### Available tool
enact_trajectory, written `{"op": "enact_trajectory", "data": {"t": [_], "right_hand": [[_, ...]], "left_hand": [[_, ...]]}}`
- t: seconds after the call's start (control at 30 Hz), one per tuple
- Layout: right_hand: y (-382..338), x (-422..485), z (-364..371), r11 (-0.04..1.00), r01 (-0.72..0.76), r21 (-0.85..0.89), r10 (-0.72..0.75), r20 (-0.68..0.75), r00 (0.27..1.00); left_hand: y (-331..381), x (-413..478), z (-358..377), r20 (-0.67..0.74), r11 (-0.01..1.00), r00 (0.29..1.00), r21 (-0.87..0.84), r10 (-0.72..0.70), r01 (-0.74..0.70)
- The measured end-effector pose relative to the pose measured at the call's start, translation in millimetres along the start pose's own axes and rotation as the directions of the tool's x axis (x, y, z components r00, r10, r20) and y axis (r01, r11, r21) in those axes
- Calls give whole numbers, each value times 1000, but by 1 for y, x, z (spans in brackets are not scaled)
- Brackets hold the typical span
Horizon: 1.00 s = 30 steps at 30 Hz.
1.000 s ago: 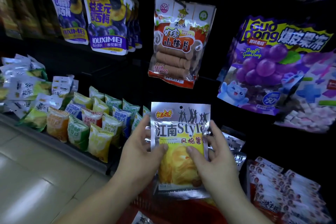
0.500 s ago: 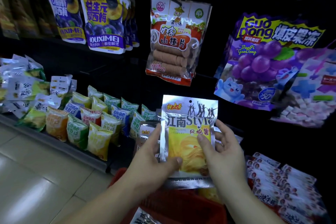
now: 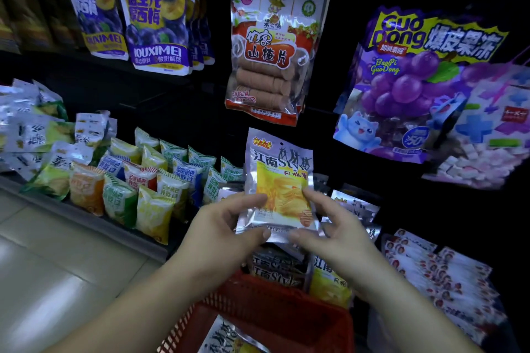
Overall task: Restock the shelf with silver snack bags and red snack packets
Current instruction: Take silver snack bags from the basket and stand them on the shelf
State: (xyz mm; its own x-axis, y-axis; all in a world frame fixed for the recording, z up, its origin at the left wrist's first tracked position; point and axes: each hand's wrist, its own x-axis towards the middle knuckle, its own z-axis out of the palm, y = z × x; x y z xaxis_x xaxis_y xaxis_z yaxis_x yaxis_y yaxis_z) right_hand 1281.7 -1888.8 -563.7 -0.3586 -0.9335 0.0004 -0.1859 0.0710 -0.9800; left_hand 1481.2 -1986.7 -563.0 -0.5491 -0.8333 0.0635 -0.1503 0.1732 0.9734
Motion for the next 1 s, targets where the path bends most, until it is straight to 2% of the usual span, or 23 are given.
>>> {"op": "enact_trajectory", "data": {"t": [0.03, 0.17, 0.33, 0.43, 0.5, 0.57, 0.67, 0.77, 0.83, 0.87, 0.93, 1.0], "right_hand": [[0, 0, 0, 1000, -9, -13, 10, 46, 999], [1, 5, -5, 999, -28, -37, 31, 89, 996], [-3, -1, -10, 989, -56, -138, 80, 178, 981], [-4, -6, -3, 968, 51, -245, -44, 33, 999], [-6, -8, 10, 984, 103, -144, -105, -10, 994], [-10, -11, 24, 996, 60, 71, -63, 33, 997], [-8, -8, 37, 985, 31, 167, -36, 27, 999], [-11, -3, 33, 960, 5, 281, 4, -32, 999], [-5, 1, 27, 953, 19, 303, 15, -109, 994], [-3, 1, 24, 956, 17, 294, 19, -118, 993], [0, 0, 19, 964, 8, 267, 19, -96, 995], [-1, -2, 16, 970, -1, 241, 19, -73, 997]], "left_hand": [[1, 0, -1, 2, 1000, 1000, -9, -13, 13], [6, -1, -9, 86, 1000, 996, -6, -22, 22], [0, 0, -14, 34, 998, 998, 43, -51, 50], [-3, -1, -14, -1, 990, 999, 138, -40, 40], [2, -6, -4, 0, 982, 999, 187, 41, -40], [8, -14, 13, 55, 958, 980, 207, 191, -199], [6, -23, 34, 157, 868, 918, 300, 365, -396], [6, -26, 39, 211, 848, 901, 311, 378, -429], [12, -28, 40, 262, 910, 905, 161, 334, -383], [16, -28, 39, 261, 949, 924, 67, 280, -307], [20, -24, 34, 128, 984, 976, -53, 174, -169], [20, -14, 25, -102, 991, 986, -6, 135, -136]]}}
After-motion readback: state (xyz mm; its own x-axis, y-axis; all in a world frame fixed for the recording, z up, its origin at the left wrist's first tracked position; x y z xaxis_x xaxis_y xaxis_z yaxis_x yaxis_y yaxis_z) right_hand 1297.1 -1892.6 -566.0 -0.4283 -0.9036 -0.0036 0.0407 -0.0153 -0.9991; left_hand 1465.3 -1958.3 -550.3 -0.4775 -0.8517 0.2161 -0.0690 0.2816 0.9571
